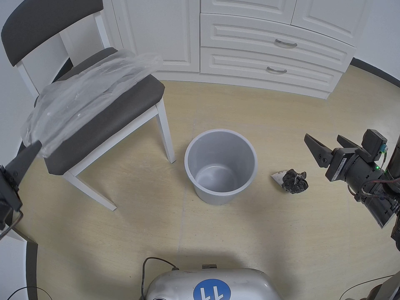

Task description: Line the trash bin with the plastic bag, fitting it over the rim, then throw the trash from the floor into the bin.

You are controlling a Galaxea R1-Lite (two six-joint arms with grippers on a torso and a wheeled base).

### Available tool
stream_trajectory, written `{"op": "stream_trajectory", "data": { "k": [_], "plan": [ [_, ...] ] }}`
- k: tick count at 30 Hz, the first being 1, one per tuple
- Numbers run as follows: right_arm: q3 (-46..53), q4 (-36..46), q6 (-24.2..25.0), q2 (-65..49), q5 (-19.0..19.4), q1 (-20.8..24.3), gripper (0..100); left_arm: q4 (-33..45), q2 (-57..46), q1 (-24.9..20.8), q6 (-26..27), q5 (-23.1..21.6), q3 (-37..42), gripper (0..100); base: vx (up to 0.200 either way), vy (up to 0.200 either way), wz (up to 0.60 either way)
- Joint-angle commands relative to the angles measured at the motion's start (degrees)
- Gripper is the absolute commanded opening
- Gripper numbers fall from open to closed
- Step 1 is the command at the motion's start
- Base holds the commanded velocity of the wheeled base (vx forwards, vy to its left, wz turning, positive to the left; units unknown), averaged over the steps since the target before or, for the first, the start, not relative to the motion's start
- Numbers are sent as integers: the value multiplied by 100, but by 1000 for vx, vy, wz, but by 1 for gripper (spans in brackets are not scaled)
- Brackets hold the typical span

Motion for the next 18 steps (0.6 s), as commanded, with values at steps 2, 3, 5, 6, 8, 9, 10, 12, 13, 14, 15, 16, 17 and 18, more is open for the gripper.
{"op": "stream_trajectory", "data": {
  "k": [2,3,5,6,8,9,10,12,13,14,15,16,17,18],
  "plan": [
    [2,-22,-16,28,-108,200,100,834,-1080,-792,651,-1,-38,0,0,0,0],
    [11,-22,-16,20,-108,200,100,896,-1159,-809,678,-19,-46,0,0,0,0],
    [19,-13,19,-16,-108,200,100,1010,-1326,-888,774,-36,-46,0,0,0,0],
    [19,-13,45,-7,-99,200,100,1063,-1361,-932,880,-36,-38,0,0,0,0],
    [28,-13,54,20,-91,209,100,1142,-1379,-976,1020,-27,-38,0,0,0,0],
    [55,-13,72,107,-82,253,100,1291,-1405,-1003,1170,-27,-38,0,0,0,0],
    [72,-22,81,195,-82,315,100,1370,-1423,-1003,1231,-36,-38,0,0,0,0],
    [90,-66,168,415,-99,473,100,1520,-1431,-1047,1293,-36,-29,0,0,0,0],
    [90,-66,168,415,-99,473,100,1520,-1431,-1047,1293,-36,-29,0,0,0,0],
    [125,-233,239,608,-108,622,100,1555,-1440,-1214,1302,-45,-20,0,0,0,0],
    [169,-347,256,705,-108,693,100,1564,-1440,-1345,1293,-36,-11,0,0,0,0],
    [204,-443,256,784,-108,719,100,1573,-1431,-1460,1284,-27,-11,0,0,0,0],
    [257,-602,256,907,-108,763,100,1573,-1440,-1583,1284,-27,-11,0,0,0,0],
    [266,-619,256,925,-108,772,100,1573,-1440,-1600,1284,-27,-11,0,0,0,0]
  ]
}}
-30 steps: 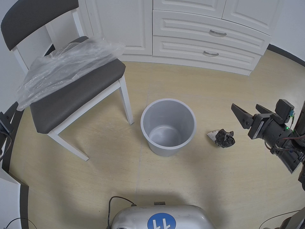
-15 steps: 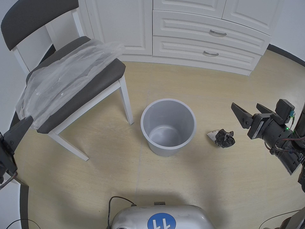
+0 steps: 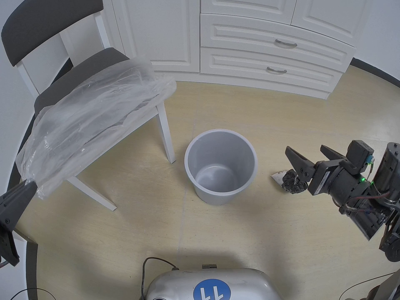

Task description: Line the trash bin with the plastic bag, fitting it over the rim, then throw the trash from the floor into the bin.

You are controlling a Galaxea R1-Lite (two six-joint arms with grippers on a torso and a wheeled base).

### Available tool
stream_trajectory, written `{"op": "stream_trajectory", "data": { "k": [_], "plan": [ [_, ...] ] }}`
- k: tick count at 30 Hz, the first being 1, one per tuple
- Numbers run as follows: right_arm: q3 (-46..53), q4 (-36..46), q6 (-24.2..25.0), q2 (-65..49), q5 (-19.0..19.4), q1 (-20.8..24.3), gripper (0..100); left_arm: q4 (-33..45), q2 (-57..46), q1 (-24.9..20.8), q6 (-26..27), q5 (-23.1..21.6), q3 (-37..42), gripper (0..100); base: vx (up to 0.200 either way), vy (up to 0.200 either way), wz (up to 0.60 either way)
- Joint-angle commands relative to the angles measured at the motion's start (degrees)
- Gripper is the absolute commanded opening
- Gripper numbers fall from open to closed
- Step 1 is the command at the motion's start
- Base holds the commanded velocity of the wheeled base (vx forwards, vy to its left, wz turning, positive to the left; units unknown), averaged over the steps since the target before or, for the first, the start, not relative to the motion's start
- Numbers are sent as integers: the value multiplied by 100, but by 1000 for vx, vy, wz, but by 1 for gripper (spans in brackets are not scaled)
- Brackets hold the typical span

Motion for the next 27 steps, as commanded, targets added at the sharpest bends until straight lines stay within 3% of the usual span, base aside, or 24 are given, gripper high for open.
{"op": "stream_trajectory", "data": {
  "k": [1,7,13,16,20,21,22,23,24,25,26,27],
  "plan": [
    [223,-461,21,663,-14,315,100,30,-116,-524,5,5,40,0,0,0,0],
    [390,-1173,-23,988,-102,605,100,30,-266,-1122,14,5,127,0,0,0,0],
    [126,-1103,-137,1076,-23,605,100,30,-301,-1157,5,14,127,0,0,0,0],
    [-252,-1103,-199,1428,240,605,100,110,59,-1157,14,85,-13,0,0,0,0],
    [-340,-1103,-208,1542,267,666,100,329,763,-1227,5,700,-365,0,0,0,0],
    [-366,-1103,-208,1542,267,649,100,303,1097,-1456,-3,1271,-505,0,0,0,0],
    [-366,-1103,-208,1542,267,649,100,303,1097,-1456,-3,1271,-505,0,0,0,0],
    [-392,-1103,-208,1533,267,622,100,294,1281,-1711,-21,1781,-602,0,0,0,0],
    [-427,-1094,-217,1533,267,605,100,277,1492,-2159,-39,2589,-734,0,0,0,0],
    [-427,-1094,-217,1533,267,605,100,277,1492,-2159,-39,2589,-734,0,0,0,0],
    [-454,-1068,-217,1542,258,605,100,197,1703,-2827,-109,3486,-813,0,0,0,0],
    [-454,-997,-217,1542,267,605,100,110,1764,-3020,-153,3776,-813,0,0,0,0]
  ]
}}
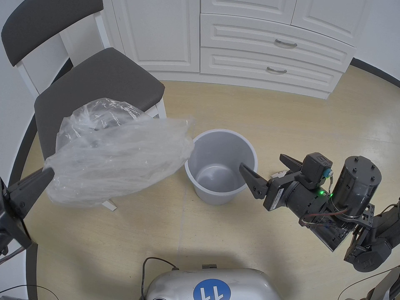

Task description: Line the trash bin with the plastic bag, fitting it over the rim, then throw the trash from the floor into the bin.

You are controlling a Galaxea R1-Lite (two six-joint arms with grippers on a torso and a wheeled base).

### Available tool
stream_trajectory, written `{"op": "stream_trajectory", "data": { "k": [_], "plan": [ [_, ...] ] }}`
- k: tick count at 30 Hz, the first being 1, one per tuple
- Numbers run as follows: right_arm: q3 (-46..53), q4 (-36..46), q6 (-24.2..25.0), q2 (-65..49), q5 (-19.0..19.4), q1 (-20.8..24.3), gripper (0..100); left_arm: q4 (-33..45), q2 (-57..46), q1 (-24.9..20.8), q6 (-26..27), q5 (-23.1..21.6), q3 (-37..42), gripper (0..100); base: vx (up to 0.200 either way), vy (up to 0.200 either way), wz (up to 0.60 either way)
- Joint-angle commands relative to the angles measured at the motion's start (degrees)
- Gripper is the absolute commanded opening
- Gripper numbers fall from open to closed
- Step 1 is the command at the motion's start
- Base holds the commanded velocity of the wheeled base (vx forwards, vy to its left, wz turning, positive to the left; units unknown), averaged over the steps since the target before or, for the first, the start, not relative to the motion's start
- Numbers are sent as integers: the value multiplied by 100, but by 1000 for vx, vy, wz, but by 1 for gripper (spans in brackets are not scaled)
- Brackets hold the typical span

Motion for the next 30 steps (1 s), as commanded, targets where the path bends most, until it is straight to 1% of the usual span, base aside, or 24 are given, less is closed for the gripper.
{"op": "stream_trajectory", "data": {
  "k": [1,5,10,13,16,20,30],
  "plan": [
    [-148,188,-3,113,25,-5,100,-218,1092,-1527,-131,1835,-389,0,0,0,0],
    [-121,469,32,86,25,47,100,-350,1048,-1589,-175,1835,-328,0,0,0,0],
    [-7,504,32,210,25,241,100,-359,995,-1756,-228,1782,-284,0,0,0,0],
    [125,504,41,333,34,443,100,-368,978,-1764,-280,1650,-284,0,0,0,0],
    [292,495,164,570,43,812,100,-517,978,-1756,-395,1483,-310,0,0,0,0],
    [432,442,322,965,25,1181,100,-851,960,-1756,-439,1474,-292,0,0,0,0],
    [722,495,226,1062,34,1208,100,-895,881,-1756,-421,1474,-310,0,0,0,0]
  ]
}}
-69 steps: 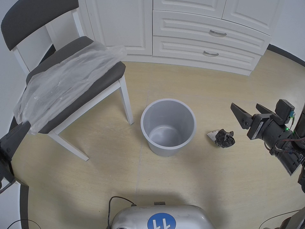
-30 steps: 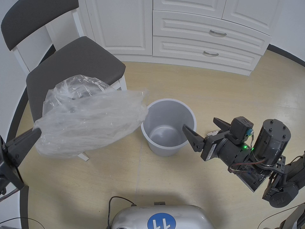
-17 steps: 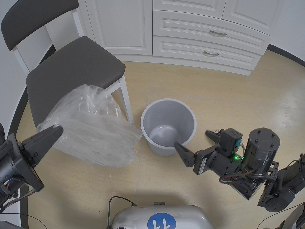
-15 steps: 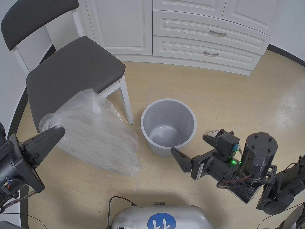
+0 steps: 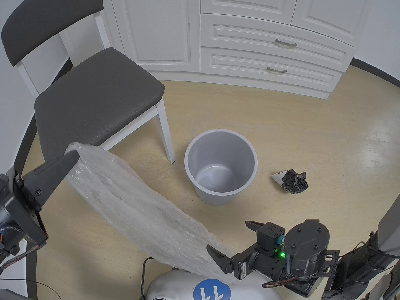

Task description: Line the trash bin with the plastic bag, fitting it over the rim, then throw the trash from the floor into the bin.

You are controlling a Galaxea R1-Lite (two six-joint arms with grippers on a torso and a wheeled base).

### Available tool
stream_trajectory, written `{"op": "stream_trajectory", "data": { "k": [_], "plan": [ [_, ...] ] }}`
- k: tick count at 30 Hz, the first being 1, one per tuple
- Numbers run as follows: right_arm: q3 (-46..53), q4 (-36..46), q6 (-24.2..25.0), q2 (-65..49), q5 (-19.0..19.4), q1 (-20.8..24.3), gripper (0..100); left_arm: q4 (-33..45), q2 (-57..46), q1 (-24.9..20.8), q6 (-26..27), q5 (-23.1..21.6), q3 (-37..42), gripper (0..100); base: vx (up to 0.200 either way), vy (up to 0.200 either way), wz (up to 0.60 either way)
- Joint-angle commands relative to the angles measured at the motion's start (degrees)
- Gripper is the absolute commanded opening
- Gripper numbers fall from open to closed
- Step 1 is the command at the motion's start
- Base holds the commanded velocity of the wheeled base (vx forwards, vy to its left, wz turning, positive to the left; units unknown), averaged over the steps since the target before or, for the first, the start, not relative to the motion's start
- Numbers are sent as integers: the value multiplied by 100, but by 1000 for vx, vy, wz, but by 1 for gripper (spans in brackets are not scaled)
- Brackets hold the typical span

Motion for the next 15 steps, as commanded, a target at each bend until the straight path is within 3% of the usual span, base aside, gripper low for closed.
{"op": "stream_trajectory", "data": {
  "k": [1,12,15],
  "plan": [
    [131,0,-34,87,6,19,100,-5,-11,1,-4,2,-15,0,0,0,0],
    [70,-263,-87,1291,129,28,100,-23,-20,1,-22,2,-68,0,0,0,0],
    [-150,-835,238,2091,200,142,100,-23,-20,1,-30,2,-103,0,0,0,0]
  ]
}}
